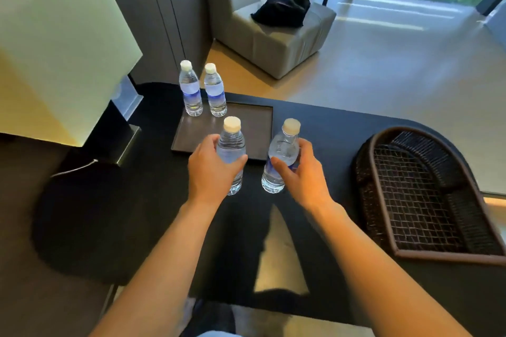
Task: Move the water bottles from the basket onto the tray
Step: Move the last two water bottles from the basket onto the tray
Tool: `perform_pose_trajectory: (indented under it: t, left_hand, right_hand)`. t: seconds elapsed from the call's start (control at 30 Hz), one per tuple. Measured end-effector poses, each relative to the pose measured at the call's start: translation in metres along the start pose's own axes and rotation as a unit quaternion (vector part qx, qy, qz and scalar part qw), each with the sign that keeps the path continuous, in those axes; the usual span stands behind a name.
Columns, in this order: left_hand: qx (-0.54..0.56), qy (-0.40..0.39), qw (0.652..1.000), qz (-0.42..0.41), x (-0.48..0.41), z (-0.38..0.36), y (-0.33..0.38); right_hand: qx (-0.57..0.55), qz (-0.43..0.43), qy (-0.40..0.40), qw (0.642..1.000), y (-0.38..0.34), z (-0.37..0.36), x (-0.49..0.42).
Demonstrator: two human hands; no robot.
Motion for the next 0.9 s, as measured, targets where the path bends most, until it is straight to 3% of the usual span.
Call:
perform_pose_trajectory:
  t: [0.4, 0.9]
  left_hand:
    - [-0.012, 0.005, 0.999, 0.034, -0.151, 0.035, -0.096]
    - [-0.02, -0.016, 0.999, 0.029, -0.23, 0.003, -0.13]
  right_hand:
    - [0.008, -0.011, -0.045, 0.999, -0.017, -0.149, -0.12]
    - [0.017, -0.043, -0.03, 0.998, 0.006, -0.223, -0.188]
Point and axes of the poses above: each hand's wrist, its own x-axis away from the middle knuckle, its own z-axis out of the back of the hand, y = z × x, the point moved 3 cm from there along -x, towards the middle knuckle, and after that the axes turned 7 degrees about z, right-handed, at the moved point
